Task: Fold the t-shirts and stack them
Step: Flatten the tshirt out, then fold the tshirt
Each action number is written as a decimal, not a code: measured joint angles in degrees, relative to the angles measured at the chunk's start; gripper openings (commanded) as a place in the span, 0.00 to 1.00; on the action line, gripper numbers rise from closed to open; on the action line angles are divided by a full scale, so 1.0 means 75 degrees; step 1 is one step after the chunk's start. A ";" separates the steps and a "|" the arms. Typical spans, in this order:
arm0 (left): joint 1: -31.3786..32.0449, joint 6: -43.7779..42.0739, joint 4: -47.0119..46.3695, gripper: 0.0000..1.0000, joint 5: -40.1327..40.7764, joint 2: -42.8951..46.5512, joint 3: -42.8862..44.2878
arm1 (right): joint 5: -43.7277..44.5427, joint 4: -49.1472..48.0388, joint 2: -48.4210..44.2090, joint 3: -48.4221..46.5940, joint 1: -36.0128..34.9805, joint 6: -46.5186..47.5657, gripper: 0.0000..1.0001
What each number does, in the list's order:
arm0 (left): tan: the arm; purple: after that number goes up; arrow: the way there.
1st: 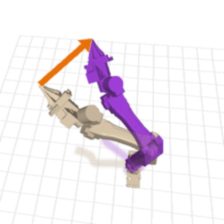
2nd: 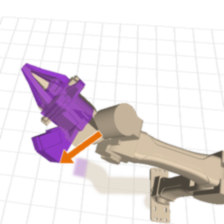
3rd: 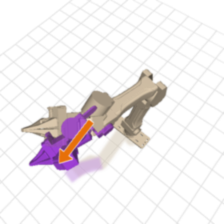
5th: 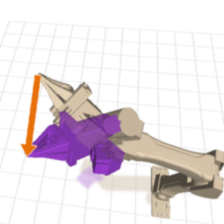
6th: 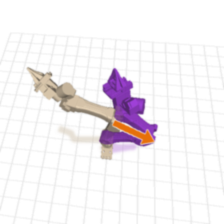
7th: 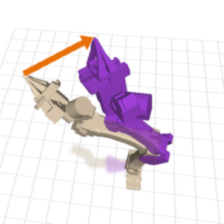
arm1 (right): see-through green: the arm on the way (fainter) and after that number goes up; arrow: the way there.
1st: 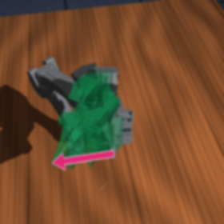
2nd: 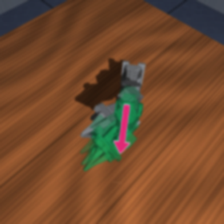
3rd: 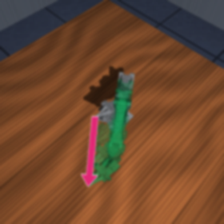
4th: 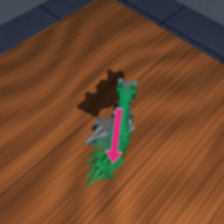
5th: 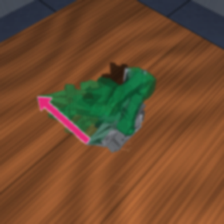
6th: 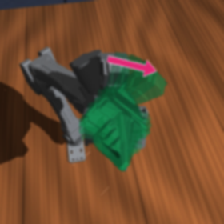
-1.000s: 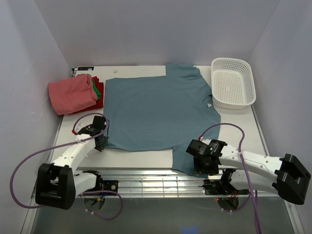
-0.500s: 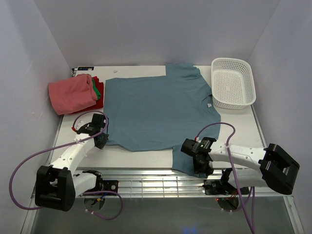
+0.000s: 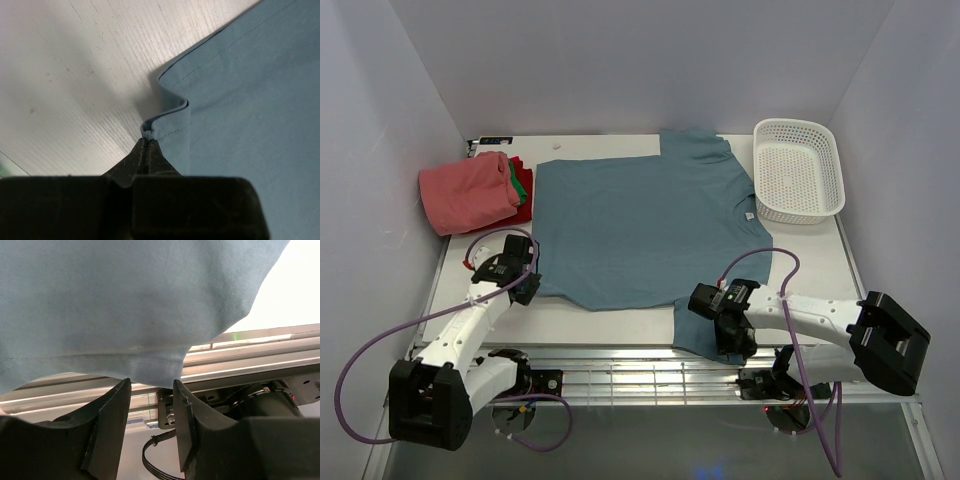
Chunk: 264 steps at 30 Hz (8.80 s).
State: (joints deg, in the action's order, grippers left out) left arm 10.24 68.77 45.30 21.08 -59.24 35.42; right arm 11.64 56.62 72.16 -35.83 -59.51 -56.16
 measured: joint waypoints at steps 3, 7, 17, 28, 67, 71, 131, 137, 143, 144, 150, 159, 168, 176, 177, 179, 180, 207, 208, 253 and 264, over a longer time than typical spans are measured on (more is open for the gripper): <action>0.0000 -0.0006 0.0035 0.00 0.0003 0.0117 0.0000 | 0.0038 0.0064 0.0047 -0.0009 -0.0006 -0.0017 0.46; 0.0000 -0.0038 0.0105 0.00 0.0000 0.0169 0.0000 | 0.0058 0.0119 0.0245 -0.0012 -0.0029 -0.0050 0.47; 0.0000 -0.0055 0.0315 0.00 -0.0003 0.0530 0.0000 | 0.0055 0.0289 0.0423 -0.0012 -0.0076 -0.0050 0.36; 0.0000 -0.0055 0.0536 0.00 -0.0017 0.0737 0.0000 | -0.0058 0.0289 0.0577 -0.0012 -0.0111 0.0236 0.32; -0.0041 -0.0023 0.0691 0.00 -0.0012 0.1215 -0.0044 | 0.0609 0.0772 0.1448 -0.1699 -0.0140 0.0839 0.58; -0.0044 -0.0015 0.0752 0.00 -0.0012 0.1276 -0.0047 | 0.0880 0.0921 0.1760 -0.1731 -0.0067 0.0901 0.65; -0.0052 0.0023 0.1105 0.00 0.0306 0.1358 -0.0038 | -0.0117 -0.0886 0.1361 -0.0650 0.2174 0.2107 0.08; -0.0058 -0.0111 0.1105 0.00 0.0408 0.1320 0.0087 | -0.0114 -0.0889 0.1332 -0.0711 0.2174 0.2212 0.08; -0.0058 -0.0175 0.1131 0.00 0.0507 0.1320 0.0146 | 0.0070 -0.1058 0.1329 -0.0903 0.2177 0.2235 0.08; -0.0058 -0.0187 0.1148 0.00 0.0525 0.1320 0.0146 | 0.0149 -0.1192 0.1341 -0.1011 0.2189 0.2238 0.08; -0.0064 -0.0227 0.1195 0.00 0.0641 0.1271 0.0254 | 0.0533 -0.1644 0.1431 -0.2060 0.2291 0.2372 0.08; -0.0093 -0.0254 0.1169 0.00 0.0650 0.1172 0.0289 | 0.0629 -0.1539 0.1807 -0.2396 0.2384 0.2634 0.51; -0.0102 -0.0280 0.0994 0.00 0.0469 0.1032 0.0181 | 0.0000 -0.1571 0.1510 -0.1533 0.2384 0.2413 0.98; -0.0102 -0.0315 0.0836 0.00 0.0425 0.0895 0.0181 | -0.0466 -0.1746 0.0775 -0.0848 0.2384 0.1915 0.98; -0.0102 -0.0315 0.0801 0.00 0.0405 0.0880 0.0178 | -0.0527 -0.1807 0.0691 -0.0720 0.2384 0.1874 0.98; -0.0102 -0.0315 0.0729 0.00 0.0376 0.0836 0.0157 | -0.0667 -0.1944 0.0673 -0.0455 0.2384 0.1786 0.98; -0.0102 -0.0315 0.0711 0.00 0.0356 0.0804 0.0149 | -0.0670 -0.1950 0.0676 -0.0411 0.2384 0.1763 0.97; -0.0274 -0.1215 -0.0105 0.00 0.0093 -0.0175 0.0143 | -0.0262 -0.1370 0.1853 -0.1556 0.2209 0.2072 0.38; -0.0297 -0.1338 -0.0210 0.00 -0.0012 -0.0391 0.0172 | -0.0154 -0.1215 0.1985 -0.1795 0.2229 0.2142 0.38; -0.1641 -0.3042 -0.1102 0.00 -0.0796 -0.1993 0.1926 | -0.0213 -0.0577 0.2075 -0.1629 0.2754 0.3057 0.75; -0.1926 -0.3267 -0.1096 0.00 -0.0953 -0.1990 0.1932 | -0.0877 -0.0927 0.2092 -0.1393 0.2460 0.2853 0.49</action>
State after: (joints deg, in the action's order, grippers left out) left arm -4.21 44.27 37.08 13.93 -74.17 49.91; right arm 5.06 49.67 87.85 -46.28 -41.06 -34.76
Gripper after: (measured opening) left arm 0.006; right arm 0.535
